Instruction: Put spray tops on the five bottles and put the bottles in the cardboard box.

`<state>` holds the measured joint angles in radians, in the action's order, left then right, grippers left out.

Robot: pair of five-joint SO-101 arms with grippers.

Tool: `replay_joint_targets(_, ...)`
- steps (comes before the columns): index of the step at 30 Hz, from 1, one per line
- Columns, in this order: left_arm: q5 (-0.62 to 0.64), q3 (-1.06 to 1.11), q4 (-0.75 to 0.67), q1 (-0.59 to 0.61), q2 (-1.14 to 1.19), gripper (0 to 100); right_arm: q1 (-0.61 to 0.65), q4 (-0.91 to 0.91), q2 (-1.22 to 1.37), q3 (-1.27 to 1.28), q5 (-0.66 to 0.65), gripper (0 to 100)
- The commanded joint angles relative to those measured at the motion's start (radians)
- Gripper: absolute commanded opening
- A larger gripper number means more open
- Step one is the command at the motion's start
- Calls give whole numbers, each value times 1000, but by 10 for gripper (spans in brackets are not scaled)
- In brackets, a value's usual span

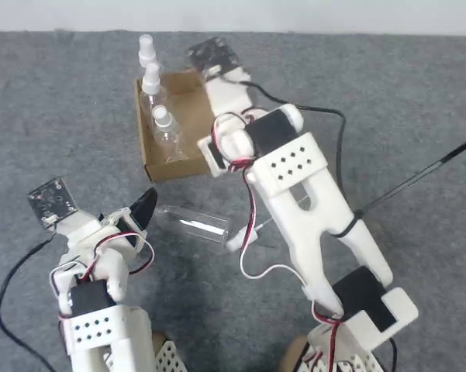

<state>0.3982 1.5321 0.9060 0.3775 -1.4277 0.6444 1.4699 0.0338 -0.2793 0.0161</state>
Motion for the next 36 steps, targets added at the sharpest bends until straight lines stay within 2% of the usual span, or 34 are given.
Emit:
replay_joint_targets(1, -2, -8, -32, 6, -12, 378, 53, 81, -70, -44, -63, 304)
replay_joint_targets(12, -2, -8, -32, 6, -12, 378, 209, 214, -65, -44, -157, 304)
replay_joint_targets(17, -2, -8, -32, 6, -12, 378, 263, 202, -68, 8, -204, 304)
replay_joint_targets(23, -2, -8, -32, 6, -12, 378, 311, 101, -64, 129, -216, 304)
replay_joint_targets(36, -2, -8, -28, 6, -12, 378, 320, -147, -64, 382, -285, 303)
